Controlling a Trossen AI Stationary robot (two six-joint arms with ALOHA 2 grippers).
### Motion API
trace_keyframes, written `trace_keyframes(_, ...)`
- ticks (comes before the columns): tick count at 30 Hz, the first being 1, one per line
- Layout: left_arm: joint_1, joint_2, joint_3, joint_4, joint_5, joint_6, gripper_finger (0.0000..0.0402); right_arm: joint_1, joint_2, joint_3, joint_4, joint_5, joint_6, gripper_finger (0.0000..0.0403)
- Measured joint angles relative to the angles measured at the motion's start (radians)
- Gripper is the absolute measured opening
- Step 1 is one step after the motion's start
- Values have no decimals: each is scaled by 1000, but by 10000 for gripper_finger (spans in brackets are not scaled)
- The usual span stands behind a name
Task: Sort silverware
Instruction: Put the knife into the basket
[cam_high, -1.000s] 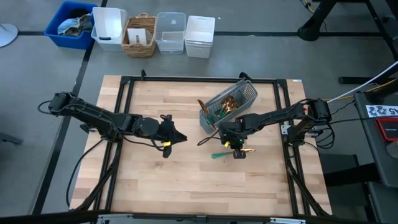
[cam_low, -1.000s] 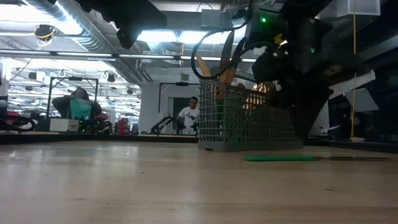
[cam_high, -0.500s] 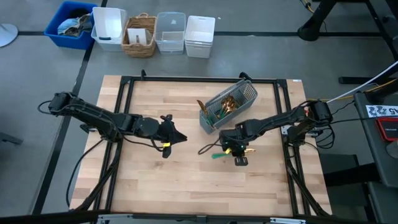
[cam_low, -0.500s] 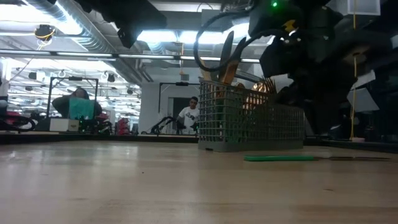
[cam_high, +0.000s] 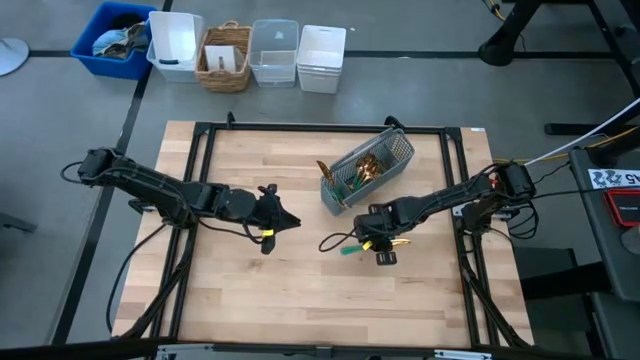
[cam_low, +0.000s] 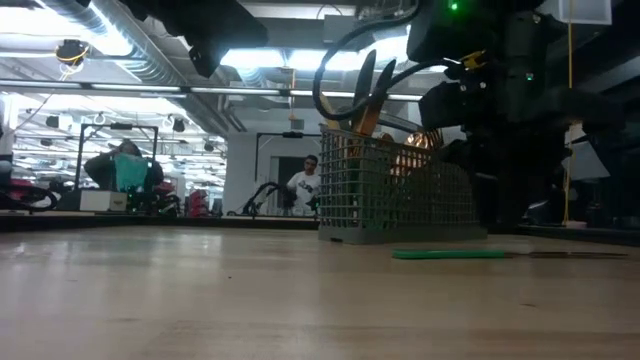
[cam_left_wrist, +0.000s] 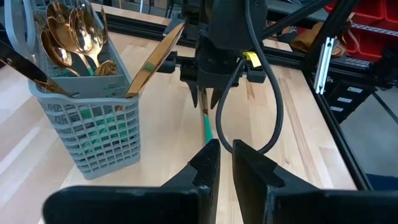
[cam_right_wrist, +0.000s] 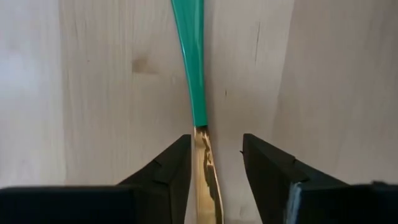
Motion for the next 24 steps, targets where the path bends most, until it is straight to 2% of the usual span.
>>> trace_keyframes(6, 0, 0, 0, -2, 0, 0, 33, 17, 0, -28, 70, -1, 0, 147)
trace_keyframes(16, 0, 0, 0, -3, 0, 0, 33, 26, 8, -29, 75, 21, 0, 147)
trace_keyframes(24, 0, 0, 0, -8, 0, 1, 33, 23, 67, -29, 74, 27, 0, 147)
